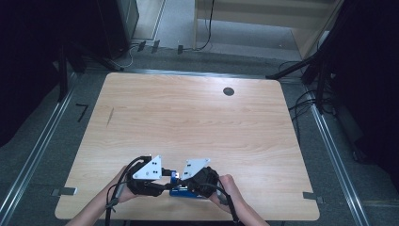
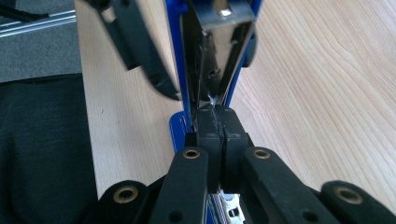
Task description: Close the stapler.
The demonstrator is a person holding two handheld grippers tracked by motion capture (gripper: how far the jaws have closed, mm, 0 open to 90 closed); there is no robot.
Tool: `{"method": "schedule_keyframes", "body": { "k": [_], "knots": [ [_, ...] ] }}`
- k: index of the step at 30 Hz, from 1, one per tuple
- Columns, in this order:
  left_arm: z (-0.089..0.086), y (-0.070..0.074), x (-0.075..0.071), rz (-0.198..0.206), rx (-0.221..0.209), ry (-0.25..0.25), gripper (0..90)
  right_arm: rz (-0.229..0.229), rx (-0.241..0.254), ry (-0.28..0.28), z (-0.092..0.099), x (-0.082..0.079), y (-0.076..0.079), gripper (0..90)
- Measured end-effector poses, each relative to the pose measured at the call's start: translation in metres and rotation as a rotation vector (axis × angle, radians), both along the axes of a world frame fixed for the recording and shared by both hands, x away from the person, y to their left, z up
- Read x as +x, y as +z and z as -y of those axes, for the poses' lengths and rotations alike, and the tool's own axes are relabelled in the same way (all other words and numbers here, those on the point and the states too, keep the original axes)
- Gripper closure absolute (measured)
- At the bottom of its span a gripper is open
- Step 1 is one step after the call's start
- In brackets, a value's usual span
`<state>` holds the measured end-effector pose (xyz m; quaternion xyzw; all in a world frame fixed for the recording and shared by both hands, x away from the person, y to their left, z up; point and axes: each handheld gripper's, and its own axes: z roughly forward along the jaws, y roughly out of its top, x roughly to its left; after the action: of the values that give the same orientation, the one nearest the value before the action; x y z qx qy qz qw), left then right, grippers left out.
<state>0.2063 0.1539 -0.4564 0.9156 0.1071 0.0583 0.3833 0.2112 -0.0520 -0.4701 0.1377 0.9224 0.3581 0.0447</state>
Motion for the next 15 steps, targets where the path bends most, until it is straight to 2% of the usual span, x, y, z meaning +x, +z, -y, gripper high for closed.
{"method": "schedule_keyframes", "body": {
  "k": [2, 6, 8, 11, 15],
  "knots": [
    [0.000, -0.006, 0.000, -0.009, 0.026, 0.002, 58.5, -0.014, 0.006, -0.006, 0.002, 0.001, 0.000, 90.0],
    [0.002, -0.016, 0.000, -0.015, 0.055, 0.015, 60.8, -0.008, 0.003, 0.000, 0.001, 0.000, 0.000, 90.0],
    [0.004, -0.022, 0.000, -0.015, 0.054, 0.020, 64.6, -0.009, 0.004, -0.005, 0.002, 0.000, 0.000, 90.0],
    [0.005, -0.024, 0.000, -0.015, 0.037, 0.023, 65.4, -0.008, 0.005, -0.007, 0.004, 0.000, 0.001, 90.0],
    [0.009, -0.026, -0.001, -0.005, 0.035, 0.024, 65.6, -0.015, 0.013, -0.020, 0.010, 0.000, 0.004, 90.0]
  ]
}}
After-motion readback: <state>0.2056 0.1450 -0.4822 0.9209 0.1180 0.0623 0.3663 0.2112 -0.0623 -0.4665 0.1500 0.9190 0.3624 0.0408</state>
